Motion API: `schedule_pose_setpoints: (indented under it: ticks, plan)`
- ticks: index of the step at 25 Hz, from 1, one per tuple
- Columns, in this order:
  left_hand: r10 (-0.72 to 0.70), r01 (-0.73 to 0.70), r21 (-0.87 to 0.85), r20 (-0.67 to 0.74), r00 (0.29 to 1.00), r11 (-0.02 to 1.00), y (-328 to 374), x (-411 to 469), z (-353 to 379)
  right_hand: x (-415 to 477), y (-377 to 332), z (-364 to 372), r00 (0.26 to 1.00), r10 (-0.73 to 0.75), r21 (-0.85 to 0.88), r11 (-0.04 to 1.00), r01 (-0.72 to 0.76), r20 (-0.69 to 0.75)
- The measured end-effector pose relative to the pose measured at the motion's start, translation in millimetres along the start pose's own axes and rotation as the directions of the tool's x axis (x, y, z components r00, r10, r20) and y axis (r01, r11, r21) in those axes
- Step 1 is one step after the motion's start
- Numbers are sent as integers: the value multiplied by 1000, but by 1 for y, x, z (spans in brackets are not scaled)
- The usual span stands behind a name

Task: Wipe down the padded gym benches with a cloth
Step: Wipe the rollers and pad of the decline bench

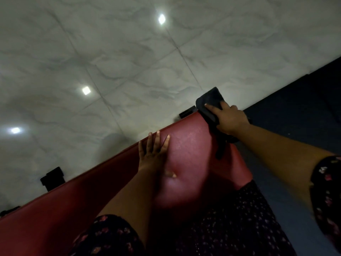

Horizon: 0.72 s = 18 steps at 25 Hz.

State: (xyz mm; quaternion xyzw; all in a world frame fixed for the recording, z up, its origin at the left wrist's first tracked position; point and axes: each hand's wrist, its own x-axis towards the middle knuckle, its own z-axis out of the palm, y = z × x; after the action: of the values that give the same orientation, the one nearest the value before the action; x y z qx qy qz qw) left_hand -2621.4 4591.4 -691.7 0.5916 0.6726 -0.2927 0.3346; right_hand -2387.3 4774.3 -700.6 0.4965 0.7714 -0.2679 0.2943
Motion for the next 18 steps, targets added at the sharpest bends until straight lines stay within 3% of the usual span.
schedule_pose_setpoints:
  ticks: [5,7,11,15,18]
  plan:
    - [-33,32,-22,-36,999,999,1,1,-9,-13,0,-10,998,55,33,998,-55,-5]
    - [32,-31,23,-47,998,999,-7,5,-22,-22,0,-22,998,33,-17,999,-34,-55]
    - [170,-165,-94,42,985,982,-27,6,-56,-58,-10,-29,992,58,-34,998,-55,112]
    - [203,-169,-291,92,975,942,-39,-40,-82,-122,-29,-51,980,100,-10,995,-100,173]
    - [224,-208,-242,40,974,948,-56,-94,-141,-177,-50,-100,988,86,51,994,-93,127]
